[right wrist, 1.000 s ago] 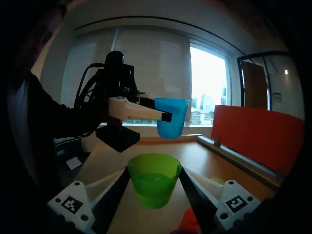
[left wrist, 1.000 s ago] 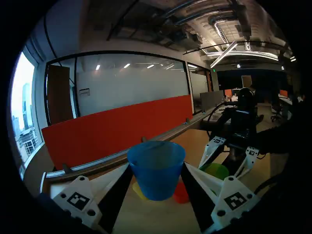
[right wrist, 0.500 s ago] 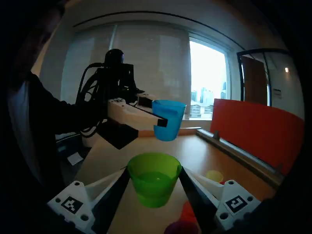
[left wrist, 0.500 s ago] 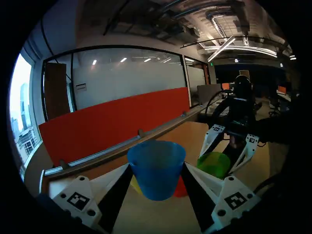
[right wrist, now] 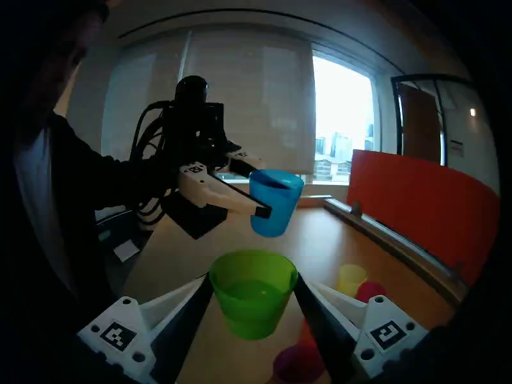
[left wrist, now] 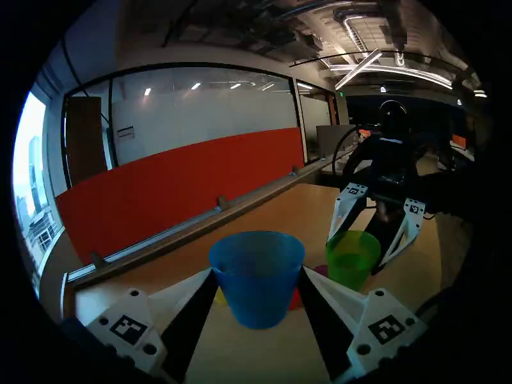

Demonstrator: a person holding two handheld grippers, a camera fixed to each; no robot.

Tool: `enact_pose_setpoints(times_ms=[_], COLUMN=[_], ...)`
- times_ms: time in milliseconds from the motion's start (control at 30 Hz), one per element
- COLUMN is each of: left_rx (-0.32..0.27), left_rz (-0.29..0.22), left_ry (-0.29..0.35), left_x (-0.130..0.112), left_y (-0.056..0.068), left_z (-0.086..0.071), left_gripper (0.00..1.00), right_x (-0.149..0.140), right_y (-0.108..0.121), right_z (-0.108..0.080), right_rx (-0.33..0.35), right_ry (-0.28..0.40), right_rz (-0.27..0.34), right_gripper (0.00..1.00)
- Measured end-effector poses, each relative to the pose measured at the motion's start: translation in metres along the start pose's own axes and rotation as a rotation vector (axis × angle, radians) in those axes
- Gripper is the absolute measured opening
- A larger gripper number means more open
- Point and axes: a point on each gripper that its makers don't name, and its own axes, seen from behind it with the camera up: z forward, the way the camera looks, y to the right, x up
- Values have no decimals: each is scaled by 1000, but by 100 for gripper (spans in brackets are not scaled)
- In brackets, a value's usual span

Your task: Pour water

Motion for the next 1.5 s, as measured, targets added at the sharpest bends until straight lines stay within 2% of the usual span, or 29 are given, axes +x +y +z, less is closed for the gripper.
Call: enact_pose_setpoints(times_ms=[200, 500, 767, 1167, 1500], left_rx=[-18, -38, -62, -114, -143], left_rz=[5, 39, 42, 59, 74], left_ry=[-29, -81, -99, -159, -192], left_x=[-14, -37, -51, -75, -87], left_y=[9, 23, 35, 55, 62], left_z=[4, 8, 10, 12, 15], left_gripper=[83, 83, 83, 83, 83], right_x=[-9, -21, -36, -61, -72], right_y=[-3, -13, -18, -29, -31], right_z=[-3, -5, -9, -13, -14], right_rx=[6, 22, 27, 45, 51], right_ry=[-24, -44, -67, -115, -148], right_rz=[6, 21, 43, 64, 55], right_gripper=[92, 92, 92, 91, 92])
